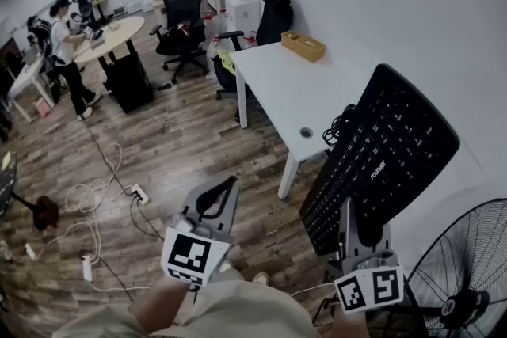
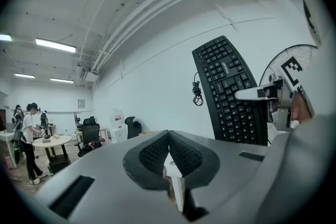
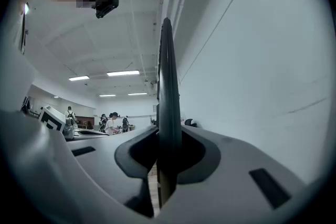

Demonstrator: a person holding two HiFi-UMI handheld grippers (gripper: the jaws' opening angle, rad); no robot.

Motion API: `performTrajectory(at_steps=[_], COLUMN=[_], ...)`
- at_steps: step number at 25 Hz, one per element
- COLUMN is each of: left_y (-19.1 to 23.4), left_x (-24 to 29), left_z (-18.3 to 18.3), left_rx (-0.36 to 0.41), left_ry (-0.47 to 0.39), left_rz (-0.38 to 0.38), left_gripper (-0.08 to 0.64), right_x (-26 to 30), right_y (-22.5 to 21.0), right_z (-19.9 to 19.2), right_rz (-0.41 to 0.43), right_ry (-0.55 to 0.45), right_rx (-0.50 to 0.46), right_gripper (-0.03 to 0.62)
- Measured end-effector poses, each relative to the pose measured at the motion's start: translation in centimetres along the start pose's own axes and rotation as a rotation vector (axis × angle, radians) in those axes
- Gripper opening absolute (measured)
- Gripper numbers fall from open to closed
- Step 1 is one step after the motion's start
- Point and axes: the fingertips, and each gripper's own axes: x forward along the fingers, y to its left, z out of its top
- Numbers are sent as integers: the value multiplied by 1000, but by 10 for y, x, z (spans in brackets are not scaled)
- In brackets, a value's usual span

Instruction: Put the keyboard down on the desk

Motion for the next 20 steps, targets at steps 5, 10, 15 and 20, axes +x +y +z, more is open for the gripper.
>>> performTrajectory(at_steps=[5,10,15,20], left_y=[2,-3,-6,-13], left_x=[0,2,6,9], left_z=[1,3,5,5], left_rx=[4,13,47,47], left_ry=[-4,3,15,16], left_rz=[-2,-6,-7,4], left_gripper=[23,23,23,23], right_x=[1,-1,-1,1], right_y=[-1,-5,-9,-16], right_z=[-2,-3,-6,-8], right_rz=[-3,-5,6,23], right_ry=[3,21,36,43], right_rx=[15,1,6,10], right_gripper=[86,86,86,86])
